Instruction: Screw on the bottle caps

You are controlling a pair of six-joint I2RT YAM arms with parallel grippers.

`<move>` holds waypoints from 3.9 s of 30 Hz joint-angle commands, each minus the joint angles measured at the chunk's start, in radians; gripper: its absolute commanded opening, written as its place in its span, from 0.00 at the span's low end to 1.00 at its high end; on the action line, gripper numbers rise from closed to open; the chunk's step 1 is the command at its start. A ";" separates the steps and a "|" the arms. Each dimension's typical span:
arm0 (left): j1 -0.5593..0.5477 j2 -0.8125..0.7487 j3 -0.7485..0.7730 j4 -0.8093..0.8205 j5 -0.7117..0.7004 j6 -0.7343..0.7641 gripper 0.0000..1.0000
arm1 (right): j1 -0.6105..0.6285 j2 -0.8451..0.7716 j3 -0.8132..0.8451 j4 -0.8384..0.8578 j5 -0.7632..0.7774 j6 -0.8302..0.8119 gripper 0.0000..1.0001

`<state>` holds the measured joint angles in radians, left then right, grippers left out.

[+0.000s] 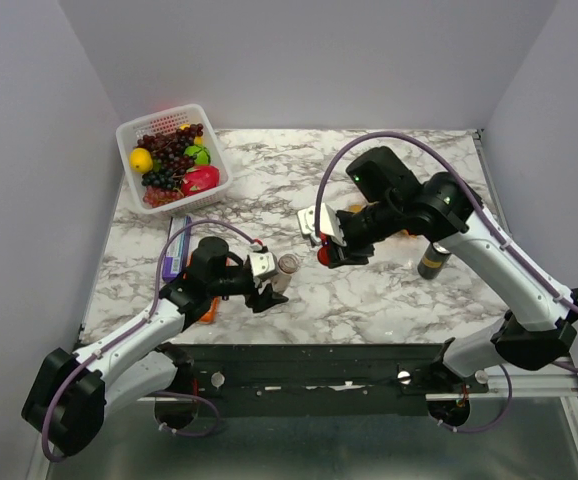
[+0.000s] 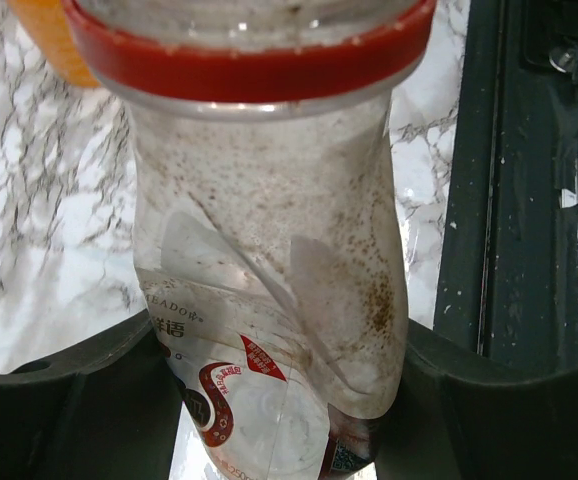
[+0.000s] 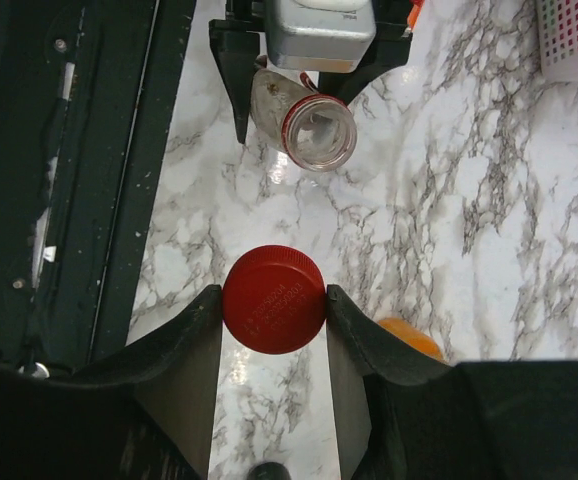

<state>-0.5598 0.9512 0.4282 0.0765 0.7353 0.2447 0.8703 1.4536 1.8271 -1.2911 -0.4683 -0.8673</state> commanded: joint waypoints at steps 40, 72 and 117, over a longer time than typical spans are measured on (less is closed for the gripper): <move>-0.126 -0.037 -0.014 0.224 -0.053 -0.025 0.00 | 0.147 0.177 0.023 0.095 0.142 0.109 0.46; -0.086 -0.065 0.023 0.358 -0.348 -0.231 0.00 | 0.122 0.292 0.084 0.101 0.145 0.408 0.45; -0.080 -0.080 0.035 0.075 -0.057 -0.016 0.00 | 0.068 0.085 -0.011 0.085 -0.121 -0.251 0.46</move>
<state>-0.6380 0.8692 0.4145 0.1665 0.6392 0.1955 0.9012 1.5505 1.8580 -1.1633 -0.5556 -0.9966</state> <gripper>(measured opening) 0.687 0.489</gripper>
